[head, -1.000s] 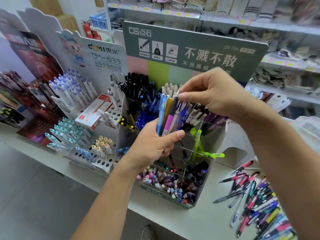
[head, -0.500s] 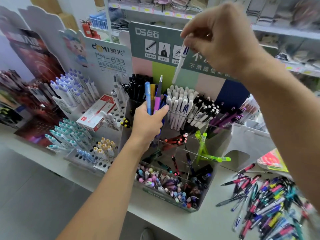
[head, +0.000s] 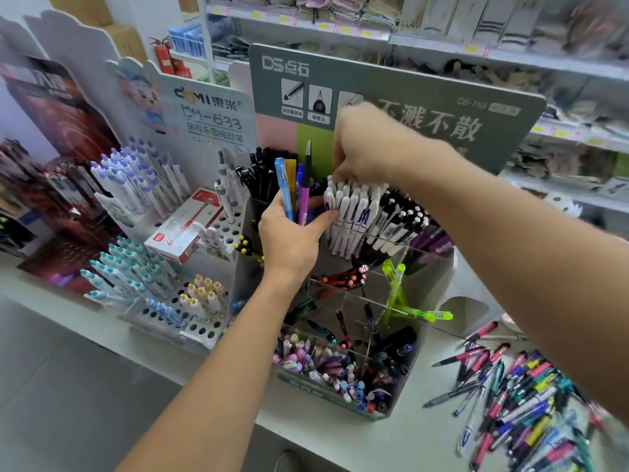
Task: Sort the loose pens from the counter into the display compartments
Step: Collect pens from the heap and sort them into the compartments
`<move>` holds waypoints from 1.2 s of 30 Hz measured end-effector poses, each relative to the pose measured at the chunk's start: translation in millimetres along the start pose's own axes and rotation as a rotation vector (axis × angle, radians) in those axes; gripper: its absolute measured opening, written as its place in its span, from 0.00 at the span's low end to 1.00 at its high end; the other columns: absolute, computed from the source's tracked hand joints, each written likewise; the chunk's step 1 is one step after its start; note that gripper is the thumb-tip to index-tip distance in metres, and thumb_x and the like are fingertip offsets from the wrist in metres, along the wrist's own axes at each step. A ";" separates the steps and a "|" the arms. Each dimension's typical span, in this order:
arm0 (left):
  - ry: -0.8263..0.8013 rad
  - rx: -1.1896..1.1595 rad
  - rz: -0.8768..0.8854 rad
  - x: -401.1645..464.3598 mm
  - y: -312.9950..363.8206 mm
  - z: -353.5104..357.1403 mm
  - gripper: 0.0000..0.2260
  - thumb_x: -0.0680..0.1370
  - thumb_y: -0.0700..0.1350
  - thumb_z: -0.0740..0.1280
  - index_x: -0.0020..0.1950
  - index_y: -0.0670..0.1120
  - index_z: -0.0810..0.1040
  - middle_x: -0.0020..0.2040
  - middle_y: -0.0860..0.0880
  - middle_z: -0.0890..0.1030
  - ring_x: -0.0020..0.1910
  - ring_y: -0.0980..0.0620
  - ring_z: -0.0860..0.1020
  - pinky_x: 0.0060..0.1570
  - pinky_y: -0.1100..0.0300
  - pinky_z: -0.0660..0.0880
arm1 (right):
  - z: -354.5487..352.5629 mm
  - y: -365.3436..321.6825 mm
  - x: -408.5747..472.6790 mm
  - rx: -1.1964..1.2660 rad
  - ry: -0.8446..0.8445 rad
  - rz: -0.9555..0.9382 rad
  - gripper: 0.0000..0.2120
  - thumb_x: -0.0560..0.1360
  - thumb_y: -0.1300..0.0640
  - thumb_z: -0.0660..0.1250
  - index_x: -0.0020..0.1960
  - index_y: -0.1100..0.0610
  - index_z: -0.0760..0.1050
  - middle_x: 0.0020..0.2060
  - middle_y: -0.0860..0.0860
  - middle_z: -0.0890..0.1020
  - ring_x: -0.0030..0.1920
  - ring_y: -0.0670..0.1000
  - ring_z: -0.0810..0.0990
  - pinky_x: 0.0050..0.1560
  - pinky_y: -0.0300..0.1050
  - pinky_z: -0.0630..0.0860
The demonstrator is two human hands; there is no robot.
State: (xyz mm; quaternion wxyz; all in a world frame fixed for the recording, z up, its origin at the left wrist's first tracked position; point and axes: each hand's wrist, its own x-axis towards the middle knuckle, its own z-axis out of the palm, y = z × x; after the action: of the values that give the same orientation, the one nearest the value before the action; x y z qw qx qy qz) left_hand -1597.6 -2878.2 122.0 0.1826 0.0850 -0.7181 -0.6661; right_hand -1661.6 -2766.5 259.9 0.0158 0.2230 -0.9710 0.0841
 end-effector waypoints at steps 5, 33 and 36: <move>-0.063 -0.101 -0.025 2.4 1.0 -4.6 0.20 0.70 0.40 0.80 0.58 0.53 0.79 0.51 0.50 0.86 0.52 0.55 0.84 0.59 0.53 0.80 | 4.6 7.0 -7.0 -0.129 -0.173 -0.006 0.09 0.79 0.63 0.65 0.53 0.62 0.84 0.50 0.58 0.85 0.51 0.60 0.83 0.55 0.55 0.81; -0.330 -0.506 -0.404 -113.6 24.3 -7.4 0.06 0.74 0.49 0.70 0.41 0.48 0.76 0.33 0.48 0.75 0.21 0.58 0.63 0.19 0.66 0.56 | 60.9 66.8 -196.8 1.394 0.237 0.337 0.04 0.70 0.63 0.74 0.44 0.62 0.82 0.32 0.53 0.84 0.33 0.48 0.82 0.36 0.36 0.80; -0.195 -0.445 -0.318 -113.7 20.4 -16.7 0.04 0.71 0.46 0.73 0.38 0.50 0.80 0.30 0.47 0.75 0.21 0.57 0.62 0.20 0.65 0.56 | 66.8 66.5 -210.2 1.128 -0.048 0.243 0.10 0.67 0.62 0.78 0.48 0.59 0.85 0.36 0.52 0.87 0.36 0.47 0.85 0.41 0.38 0.81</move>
State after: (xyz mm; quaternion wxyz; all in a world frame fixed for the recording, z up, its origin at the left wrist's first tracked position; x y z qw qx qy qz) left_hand -1484.4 -2850.2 126.1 0.0202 0.0900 -0.5463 -0.8325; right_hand -1501.0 -2628.4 169.3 -0.1372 0.0858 -0.7946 0.5851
